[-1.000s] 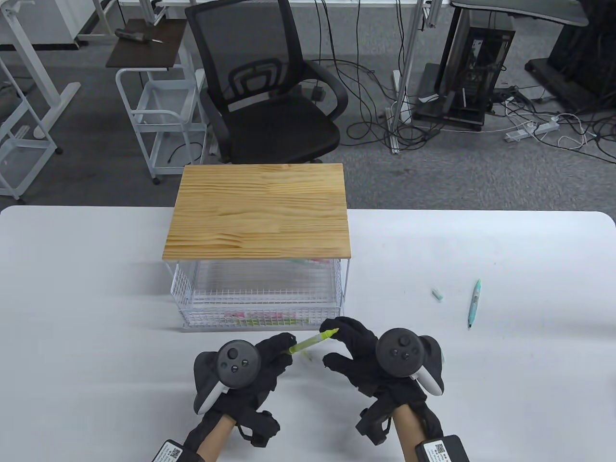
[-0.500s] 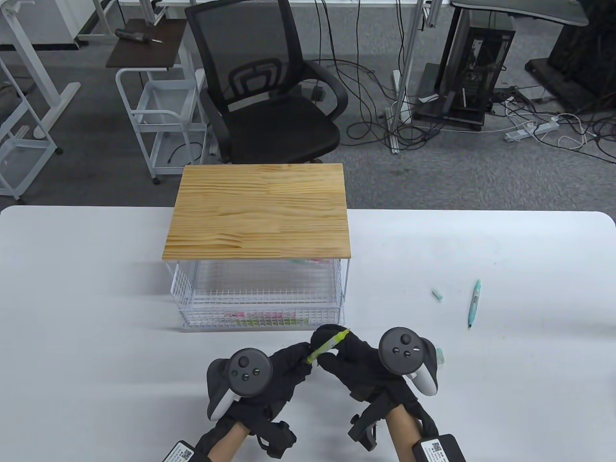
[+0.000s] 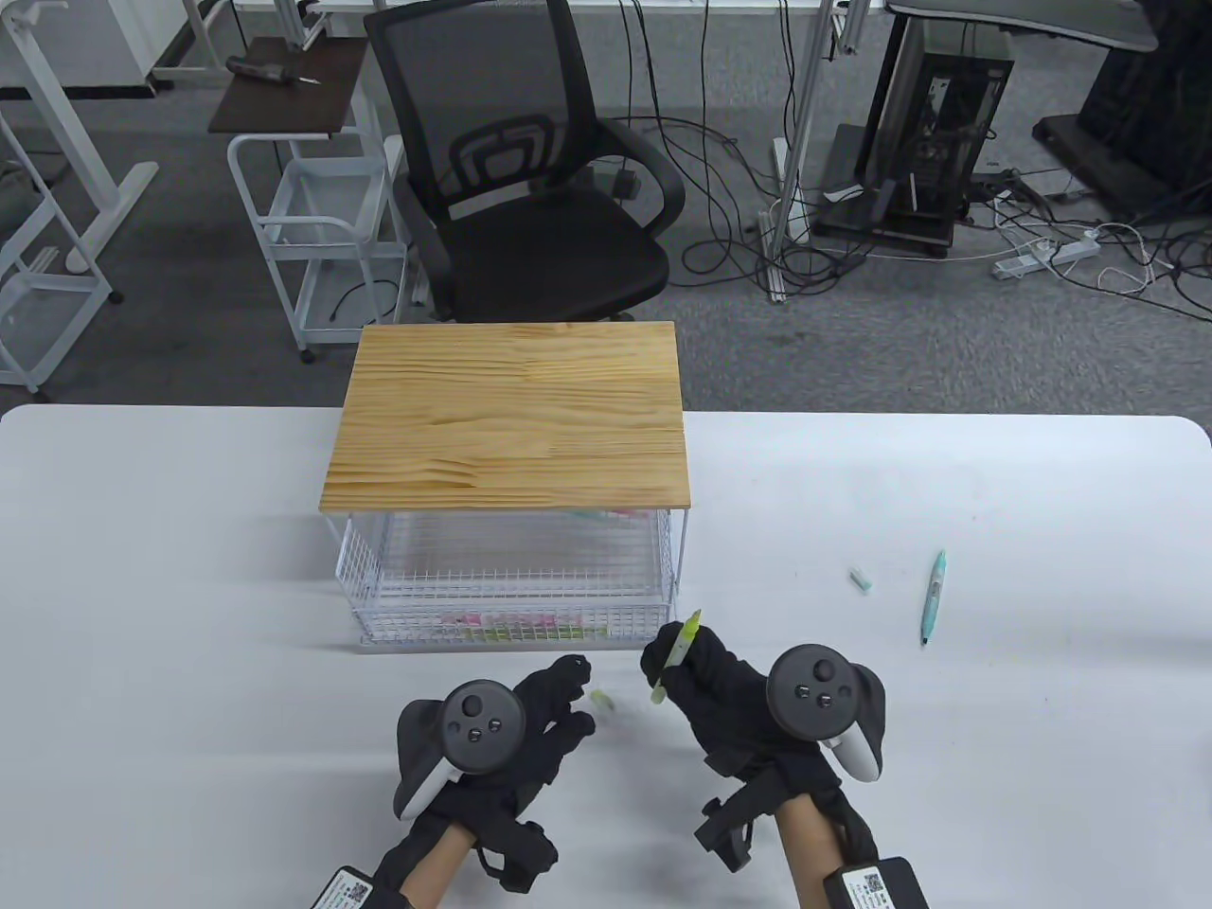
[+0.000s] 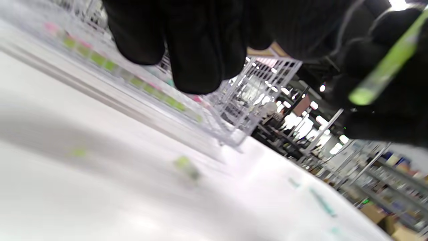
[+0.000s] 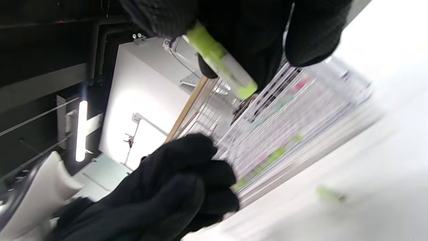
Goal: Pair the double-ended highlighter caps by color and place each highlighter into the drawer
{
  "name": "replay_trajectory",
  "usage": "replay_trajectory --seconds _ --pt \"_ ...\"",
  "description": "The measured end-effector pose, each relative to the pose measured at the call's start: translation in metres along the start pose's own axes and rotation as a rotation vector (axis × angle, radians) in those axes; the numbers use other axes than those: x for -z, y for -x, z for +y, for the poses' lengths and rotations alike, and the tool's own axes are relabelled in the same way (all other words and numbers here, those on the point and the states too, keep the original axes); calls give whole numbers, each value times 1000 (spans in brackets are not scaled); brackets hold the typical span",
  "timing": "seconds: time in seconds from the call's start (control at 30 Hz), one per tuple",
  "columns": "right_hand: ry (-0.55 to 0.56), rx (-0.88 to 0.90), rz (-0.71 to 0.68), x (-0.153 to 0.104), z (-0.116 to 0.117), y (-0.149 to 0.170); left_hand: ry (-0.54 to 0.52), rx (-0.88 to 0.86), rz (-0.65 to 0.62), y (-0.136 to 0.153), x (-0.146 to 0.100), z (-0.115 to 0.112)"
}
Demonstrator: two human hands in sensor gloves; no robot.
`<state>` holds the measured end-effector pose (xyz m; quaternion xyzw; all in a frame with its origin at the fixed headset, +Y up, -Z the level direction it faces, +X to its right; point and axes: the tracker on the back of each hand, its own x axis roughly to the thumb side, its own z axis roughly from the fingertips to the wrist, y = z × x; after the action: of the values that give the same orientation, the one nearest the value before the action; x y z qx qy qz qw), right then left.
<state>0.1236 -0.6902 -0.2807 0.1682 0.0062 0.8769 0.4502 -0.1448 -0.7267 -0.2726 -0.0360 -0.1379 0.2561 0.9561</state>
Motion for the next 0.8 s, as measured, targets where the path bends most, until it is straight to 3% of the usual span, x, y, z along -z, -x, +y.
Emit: replay_trajectory --seconds 0.27,0.37,0.47,0.8 --pt "38 -176 33 -4 -19 0 146 218 69 9 17 -20" --pt "74 -191 43 -5 -20 1 217 299 81 5 32 -30" --pt "85 -232 43 -6 -21 1 212 346 51 -4 44 -41" --pt "53 -245 46 -4 -18 1 384 478 96 -8 79 -62"
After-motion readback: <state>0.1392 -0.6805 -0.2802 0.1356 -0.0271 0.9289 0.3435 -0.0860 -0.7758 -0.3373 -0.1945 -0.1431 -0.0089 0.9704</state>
